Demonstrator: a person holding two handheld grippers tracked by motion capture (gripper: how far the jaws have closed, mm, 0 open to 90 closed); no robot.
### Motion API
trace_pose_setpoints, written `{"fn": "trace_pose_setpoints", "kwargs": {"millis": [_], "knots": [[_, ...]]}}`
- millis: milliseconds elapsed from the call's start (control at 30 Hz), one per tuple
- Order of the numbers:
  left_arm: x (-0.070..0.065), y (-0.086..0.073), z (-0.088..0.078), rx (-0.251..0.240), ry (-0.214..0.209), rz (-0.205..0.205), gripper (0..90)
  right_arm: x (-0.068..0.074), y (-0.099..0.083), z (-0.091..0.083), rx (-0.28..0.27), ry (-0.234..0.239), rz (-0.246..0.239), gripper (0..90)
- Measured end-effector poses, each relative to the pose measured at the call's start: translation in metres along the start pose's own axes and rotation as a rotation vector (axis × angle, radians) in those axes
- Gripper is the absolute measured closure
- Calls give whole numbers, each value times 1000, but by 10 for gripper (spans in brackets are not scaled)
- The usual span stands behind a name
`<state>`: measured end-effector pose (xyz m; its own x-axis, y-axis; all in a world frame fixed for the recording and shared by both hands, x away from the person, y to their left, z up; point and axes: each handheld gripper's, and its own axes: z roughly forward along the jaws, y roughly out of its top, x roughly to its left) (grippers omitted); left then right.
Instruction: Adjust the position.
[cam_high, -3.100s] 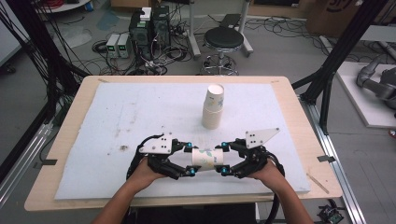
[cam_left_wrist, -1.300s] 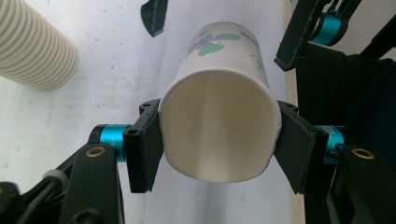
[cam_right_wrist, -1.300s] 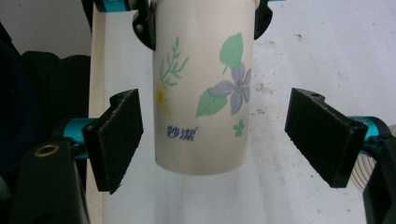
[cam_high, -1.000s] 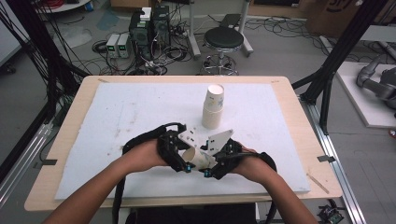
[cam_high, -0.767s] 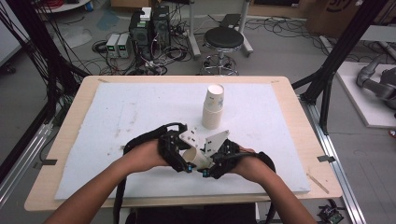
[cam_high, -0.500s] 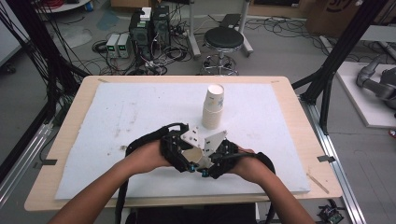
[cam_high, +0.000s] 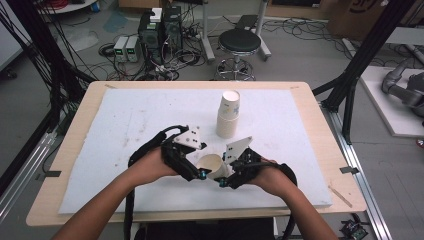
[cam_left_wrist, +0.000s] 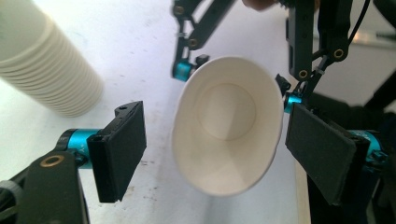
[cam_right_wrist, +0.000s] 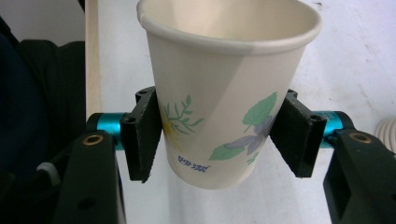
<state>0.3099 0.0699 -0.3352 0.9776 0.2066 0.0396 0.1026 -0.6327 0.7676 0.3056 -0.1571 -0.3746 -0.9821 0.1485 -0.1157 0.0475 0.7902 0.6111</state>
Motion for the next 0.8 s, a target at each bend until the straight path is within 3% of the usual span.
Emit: {"fn": "trace_pose_setpoints", "kwargs": {"millis": [167, 367, 600, 800], "knots": [[6, -14, -14, -96, 27, -66, 201, -3, -11, -7, -44, -11, 34, 383], [10, -38, -24, -233, 102, -156, 190, -5, -23, -18, -105, -42, 78, 376], [10, -65, -27, -337, 183, -222, 189, -6, -41, -28, -199, -105, 153, 370], [10, -90, -23, -401, 222, -268, 188, -8, -58, -36, -279, -177, 212, 371]]}}
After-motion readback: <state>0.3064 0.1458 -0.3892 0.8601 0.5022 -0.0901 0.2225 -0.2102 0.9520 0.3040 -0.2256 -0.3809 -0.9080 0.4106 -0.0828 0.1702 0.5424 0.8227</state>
